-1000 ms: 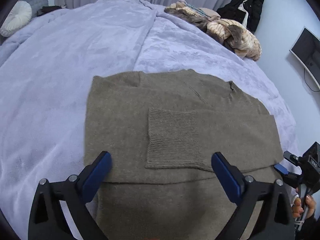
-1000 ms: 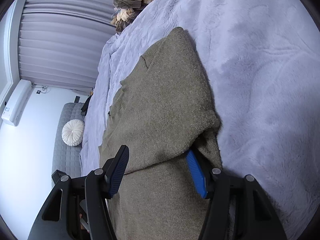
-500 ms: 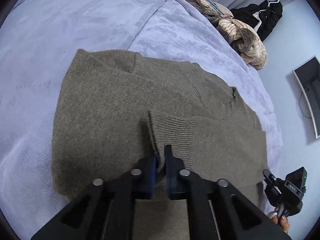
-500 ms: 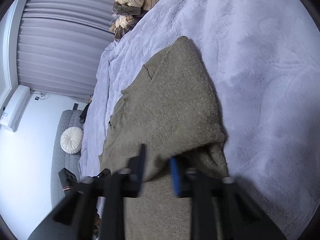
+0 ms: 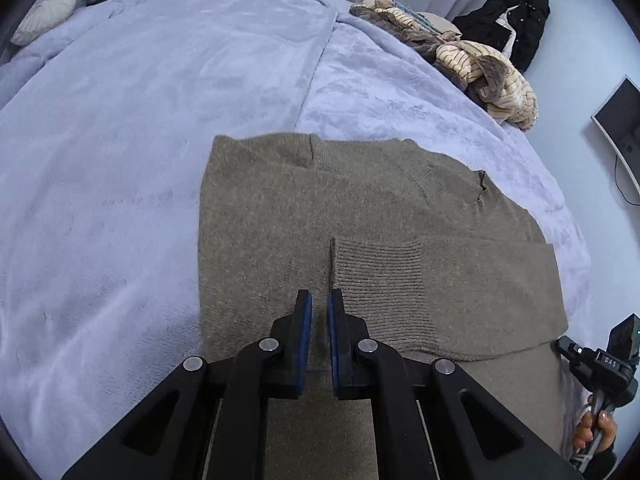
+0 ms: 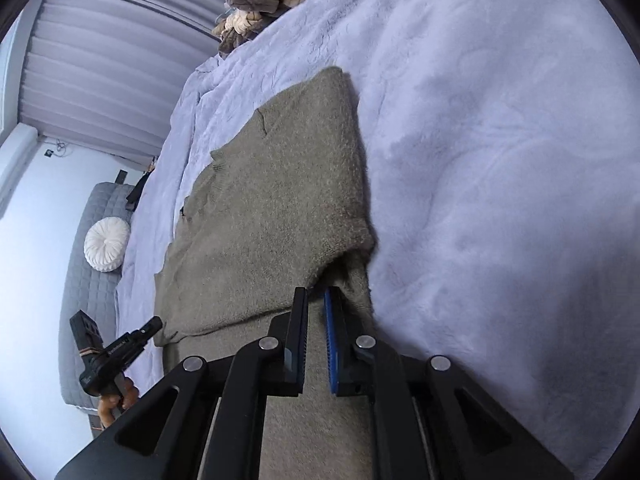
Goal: Fold small clothes
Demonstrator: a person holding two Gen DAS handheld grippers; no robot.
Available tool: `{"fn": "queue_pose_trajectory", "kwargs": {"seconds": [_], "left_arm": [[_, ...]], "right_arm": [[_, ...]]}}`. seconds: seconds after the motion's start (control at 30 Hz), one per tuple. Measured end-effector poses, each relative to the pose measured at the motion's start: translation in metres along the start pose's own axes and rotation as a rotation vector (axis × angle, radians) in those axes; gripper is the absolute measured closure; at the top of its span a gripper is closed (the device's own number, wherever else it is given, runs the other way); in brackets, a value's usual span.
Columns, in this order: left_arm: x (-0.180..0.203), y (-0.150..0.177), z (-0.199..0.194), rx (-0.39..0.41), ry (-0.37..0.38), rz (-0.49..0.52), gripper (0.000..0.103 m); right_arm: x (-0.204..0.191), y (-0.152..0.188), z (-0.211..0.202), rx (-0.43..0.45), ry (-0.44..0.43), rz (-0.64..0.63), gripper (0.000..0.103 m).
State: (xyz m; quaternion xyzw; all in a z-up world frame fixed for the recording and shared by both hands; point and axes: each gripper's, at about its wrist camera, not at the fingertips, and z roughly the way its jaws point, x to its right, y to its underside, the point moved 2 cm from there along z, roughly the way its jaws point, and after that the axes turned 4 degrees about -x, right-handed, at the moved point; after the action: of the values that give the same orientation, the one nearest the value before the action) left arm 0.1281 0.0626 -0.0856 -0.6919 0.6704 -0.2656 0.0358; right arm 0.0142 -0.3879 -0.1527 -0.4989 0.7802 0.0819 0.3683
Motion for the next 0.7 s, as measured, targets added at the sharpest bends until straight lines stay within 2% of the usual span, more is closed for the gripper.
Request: {"fn": "queue_pose_trajectory", "kwargs": {"seconds": [0.13, 0.2, 0.37, 0.43, 0.5, 0.57, 0.7], "left_arm": [[0.012, -0.008, -0.01, 0.032, 0.024, 0.024, 0.095], [0.025, -0.01, -0.008, 0.035, 0.023, 0.058, 0.095], [0.047, -0.009, 0.022, -0.019, -0.044, 0.124, 0.095], [0.042, -0.004, 0.038, -0.06, -0.061, 0.116, 0.095], [0.036, -0.001, 0.044, -0.055, -0.037, 0.103, 0.095], [0.03, 0.0, 0.042, -0.052, -0.004, 0.084, 0.095], [0.029, 0.001, 0.037, -0.057, -0.024, 0.093, 0.095]], "right_arm": [[0.0, -0.017, -0.03, 0.097, 0.001, -0.014, 0.09], [-0.003, -0.029, -0.031, 0.111, -0.004, -0.006, 0.09], [-0.022, -0.044, -0.009, 0.078, 0.054, -0.08, 0.09], [-0.027, -0.043, 0.009, 0.042, 0.131, -0.123, 0.09], [-0.022, -0.039, 0.023, 0.009, 0.216, -0.156, 0.094], [-0.015, -0.037, 0.026, 0.015, 0.213, -0.169, 0.096], [-0.011, -0.036, 0.02, 0.025, 0.182, -0.143, 0.096]]}}
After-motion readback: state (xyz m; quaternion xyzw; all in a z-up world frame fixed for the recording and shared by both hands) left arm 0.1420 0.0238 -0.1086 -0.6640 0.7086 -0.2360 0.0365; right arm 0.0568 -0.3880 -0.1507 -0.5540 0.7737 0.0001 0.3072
